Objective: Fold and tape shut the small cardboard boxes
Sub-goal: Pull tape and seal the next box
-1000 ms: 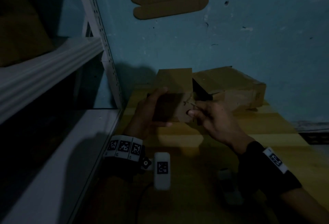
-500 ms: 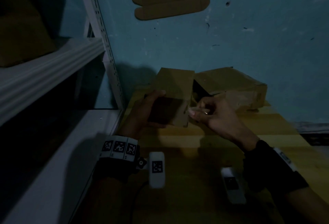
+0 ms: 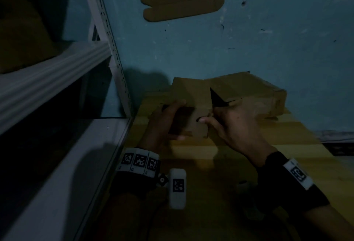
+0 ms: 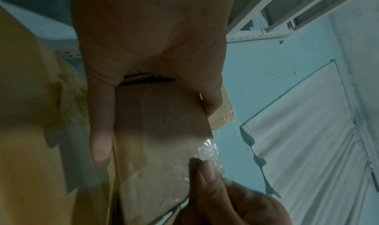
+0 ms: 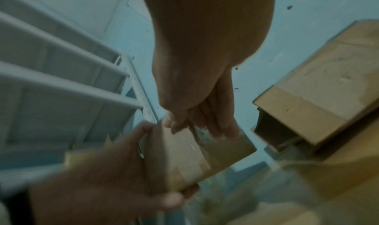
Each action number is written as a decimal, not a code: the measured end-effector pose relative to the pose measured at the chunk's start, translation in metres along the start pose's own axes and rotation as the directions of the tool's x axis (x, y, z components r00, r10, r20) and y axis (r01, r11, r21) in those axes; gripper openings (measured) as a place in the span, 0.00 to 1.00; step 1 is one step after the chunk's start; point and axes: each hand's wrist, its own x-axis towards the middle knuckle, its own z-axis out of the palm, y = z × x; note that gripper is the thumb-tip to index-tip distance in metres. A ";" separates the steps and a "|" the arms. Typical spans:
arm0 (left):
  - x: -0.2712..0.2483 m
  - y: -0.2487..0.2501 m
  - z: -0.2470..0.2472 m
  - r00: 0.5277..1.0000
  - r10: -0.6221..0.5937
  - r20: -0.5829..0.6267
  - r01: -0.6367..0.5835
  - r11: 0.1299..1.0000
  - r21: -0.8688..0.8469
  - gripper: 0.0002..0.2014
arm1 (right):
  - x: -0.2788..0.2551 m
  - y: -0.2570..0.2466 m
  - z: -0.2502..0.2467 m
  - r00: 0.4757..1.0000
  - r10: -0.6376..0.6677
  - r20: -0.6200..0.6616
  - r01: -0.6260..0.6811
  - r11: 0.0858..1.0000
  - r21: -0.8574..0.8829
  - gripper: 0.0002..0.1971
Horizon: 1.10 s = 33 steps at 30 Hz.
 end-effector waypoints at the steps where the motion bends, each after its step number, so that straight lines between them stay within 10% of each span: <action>1: 0.001 0.000 0.000 1.000 -0.004 -0.011 0.004 1.000 -0.006 0.23 | -0.001 0.002 0.001 1.000 0.001 0.005 -0.001 0.999 0.033 0.20; 8: 0.002 0.002 -0.009 1.000 -0.012 0.024 0.014 0.998 -0.059 0.23 | -0.003 -0.004 -0.007 0.949 0.212 0.235 -0.315 0.696 0.645 0.20; 17: -0.006 0.004 -0.011 0.989 -0.051 0.138 0.063 0.995 -0.077 0.22 | -0.005 0.003 -0.006 0.932 0.143 0.332 -0.360 0.454 0.815 0.23; 22: -0.006 0.005 -0.011 0.999 -0.013 0.032 0.016 0.997 -0.074 0.16 | 0.000 -0.002 -0.010 0.926 0.191 0.325 -0.376 0.537 0.756 0.31; 28: 0.002 -0.002 -0.009 0.995 0.082 -0.058 -0.077 0.993 0.087 0.27 | 0.002 0.000 -0.003 0.936 0.286 0.206 -0.335 0.903 0.269 0.29; 33: 0.007 -0.003 -0.006 0.991 0.097 -0.087 -0.089 0.991 0.096 0.29 | 0.006 -0.004 -0.004 0.929 0.353 0.108 -0.364 0.923 0.121 0.26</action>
